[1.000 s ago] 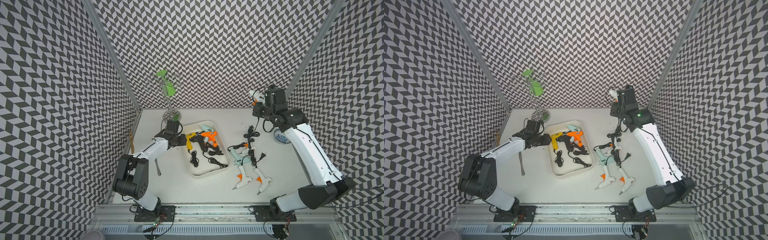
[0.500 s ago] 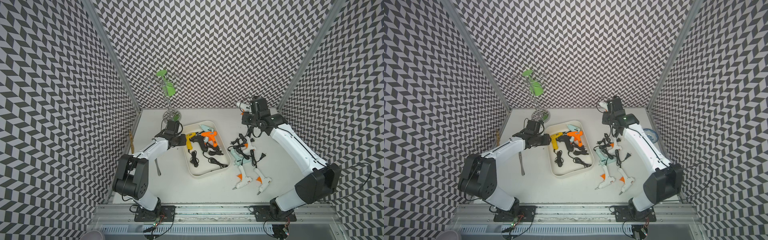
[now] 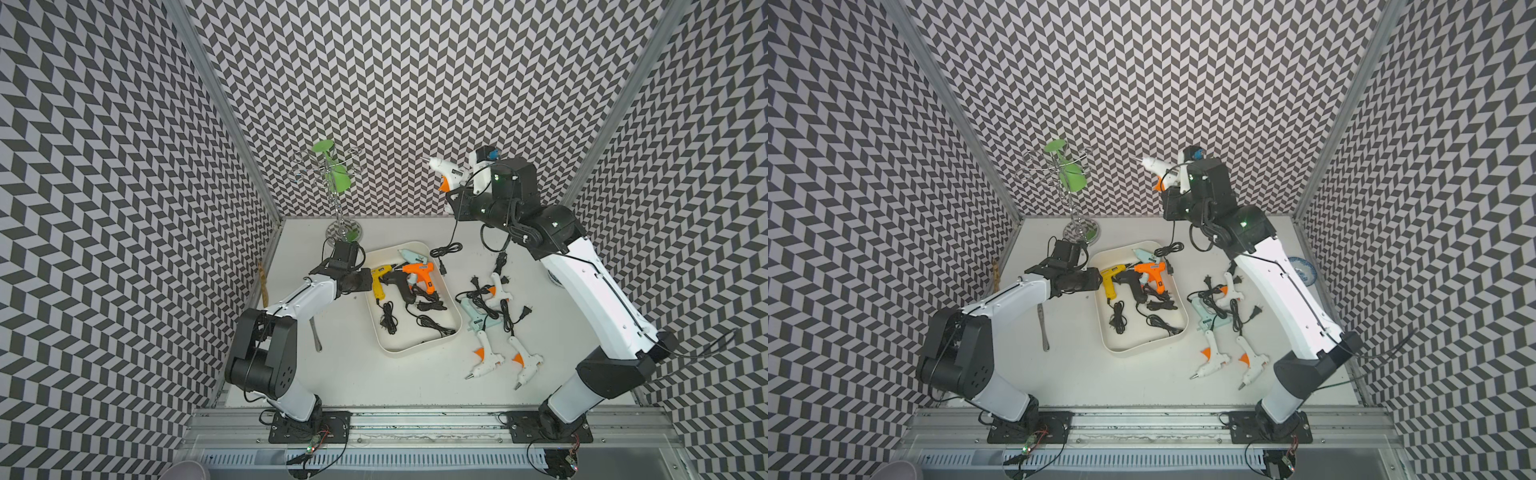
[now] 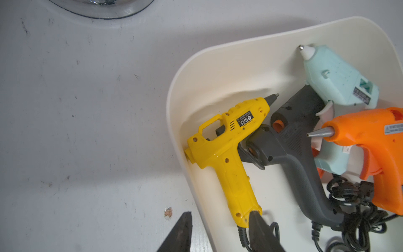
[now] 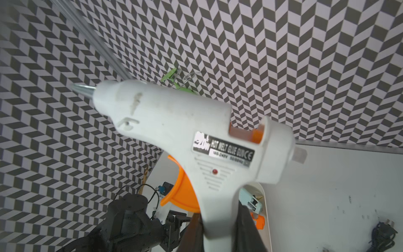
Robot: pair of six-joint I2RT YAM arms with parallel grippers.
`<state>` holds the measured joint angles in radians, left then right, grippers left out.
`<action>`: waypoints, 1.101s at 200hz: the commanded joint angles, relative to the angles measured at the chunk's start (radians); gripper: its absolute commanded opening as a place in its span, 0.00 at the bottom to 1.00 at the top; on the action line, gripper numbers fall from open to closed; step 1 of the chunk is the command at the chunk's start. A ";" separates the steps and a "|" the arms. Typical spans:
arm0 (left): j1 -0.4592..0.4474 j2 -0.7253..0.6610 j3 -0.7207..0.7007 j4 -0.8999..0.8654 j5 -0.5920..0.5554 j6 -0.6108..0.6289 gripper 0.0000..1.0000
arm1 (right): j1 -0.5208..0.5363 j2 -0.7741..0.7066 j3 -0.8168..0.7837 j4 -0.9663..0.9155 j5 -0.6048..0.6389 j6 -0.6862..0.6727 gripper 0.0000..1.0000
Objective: Put the hot melt glue gun into the storage box
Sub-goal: Place the hot melt adhesive gun in the storage box.
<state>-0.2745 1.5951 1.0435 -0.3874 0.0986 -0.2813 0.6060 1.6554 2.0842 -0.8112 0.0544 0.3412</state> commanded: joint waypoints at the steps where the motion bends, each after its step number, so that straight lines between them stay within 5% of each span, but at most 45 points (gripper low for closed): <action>1: -0.005 -0.017 0.004 -0.009 -0.006 0.004 0.47 | 0.038 0.044 -0.024 0.016 -0.036 0.006 0.00; 68: -0.005 -0.033 -0.026 -0.008 -0.014 -0.001 0.47 | 0.101 0.063 -0.384 0.275 -0.257 0.106 0.00; 102: -0.005 -0.031 -0.031 -0.005 -0.014 -0.004 0.47 | 0.133 0.121 -0.446 0.325 -0.266 0.112 0.00; 220: -0.004 -0.052 -0.048 -0.005 -0.021 -0.025 0.46 | 0.190 0.495 -0.367 0.262 -0.134 0.198 0.00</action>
<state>-0.2745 1.5673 1.0023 -0.3882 0.0887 -0.2989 0.7582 2.1006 1.6352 -0.5564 -0.1329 0.5316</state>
